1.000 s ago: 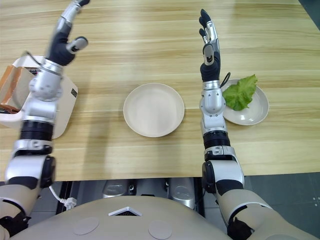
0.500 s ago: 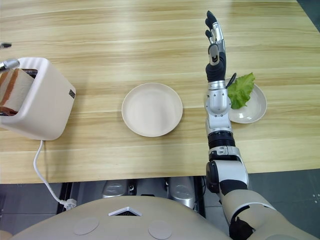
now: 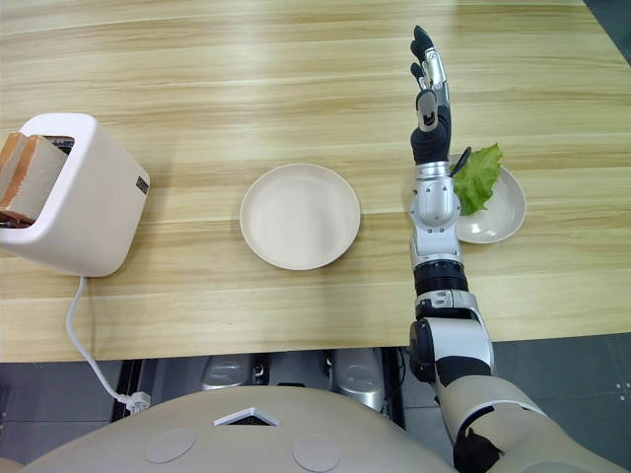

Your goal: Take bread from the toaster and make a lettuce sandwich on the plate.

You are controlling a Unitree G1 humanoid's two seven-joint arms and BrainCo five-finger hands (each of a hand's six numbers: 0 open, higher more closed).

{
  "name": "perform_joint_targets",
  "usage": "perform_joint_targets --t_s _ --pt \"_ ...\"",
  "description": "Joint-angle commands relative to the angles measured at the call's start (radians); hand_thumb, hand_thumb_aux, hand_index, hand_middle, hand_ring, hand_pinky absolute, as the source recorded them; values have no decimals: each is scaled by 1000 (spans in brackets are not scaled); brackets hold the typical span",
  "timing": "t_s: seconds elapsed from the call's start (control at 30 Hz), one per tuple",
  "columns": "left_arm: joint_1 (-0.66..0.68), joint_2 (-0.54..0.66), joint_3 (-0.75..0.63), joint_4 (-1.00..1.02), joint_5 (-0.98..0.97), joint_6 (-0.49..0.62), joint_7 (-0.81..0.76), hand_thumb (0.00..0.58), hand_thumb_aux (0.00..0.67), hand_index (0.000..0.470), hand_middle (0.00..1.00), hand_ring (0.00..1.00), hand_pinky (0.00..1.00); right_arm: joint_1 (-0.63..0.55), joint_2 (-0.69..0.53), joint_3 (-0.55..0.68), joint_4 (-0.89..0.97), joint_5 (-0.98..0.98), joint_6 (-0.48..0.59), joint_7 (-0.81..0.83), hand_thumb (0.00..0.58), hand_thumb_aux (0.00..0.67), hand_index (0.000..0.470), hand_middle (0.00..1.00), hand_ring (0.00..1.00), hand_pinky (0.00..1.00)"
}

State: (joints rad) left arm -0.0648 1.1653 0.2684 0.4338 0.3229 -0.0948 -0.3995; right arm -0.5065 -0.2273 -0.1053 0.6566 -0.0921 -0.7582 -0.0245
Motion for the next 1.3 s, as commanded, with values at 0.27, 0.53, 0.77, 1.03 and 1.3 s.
perform_joint_targets --t_s 0.27,0.53,0.77,1.03,1.3 --pt "-12 -17 -71 3 5 12 -24 366 263 180 0 0 0 15 -11 -4 -17 23 -3 4 0 0 0 0 0 0" --pt "-15 -17 -92 5 6 20 -29 496 415 285 0 0 0 20 -14 -4 -27 25 -1 4 0 0 0 0 0 0" --pt "-39 -30 -70 -29 -16 6 -12 580 670 460 0 0 0 20 -14 -3 -28 23 1 2 0 0 0 0 0 0" --pt "-171 -6 -17 -33 -81 -18 -10 580 670 460 1000 1000 1000 15 -9 0 -26 18 0 -5 0 0 0 0 0 0" --pt "-464 -34 -81 84 -96 -82 -40 580 670 460 1000 1000 1000 17 -13 -13 -45 38 4 -1 0 0 0 0 0 0"
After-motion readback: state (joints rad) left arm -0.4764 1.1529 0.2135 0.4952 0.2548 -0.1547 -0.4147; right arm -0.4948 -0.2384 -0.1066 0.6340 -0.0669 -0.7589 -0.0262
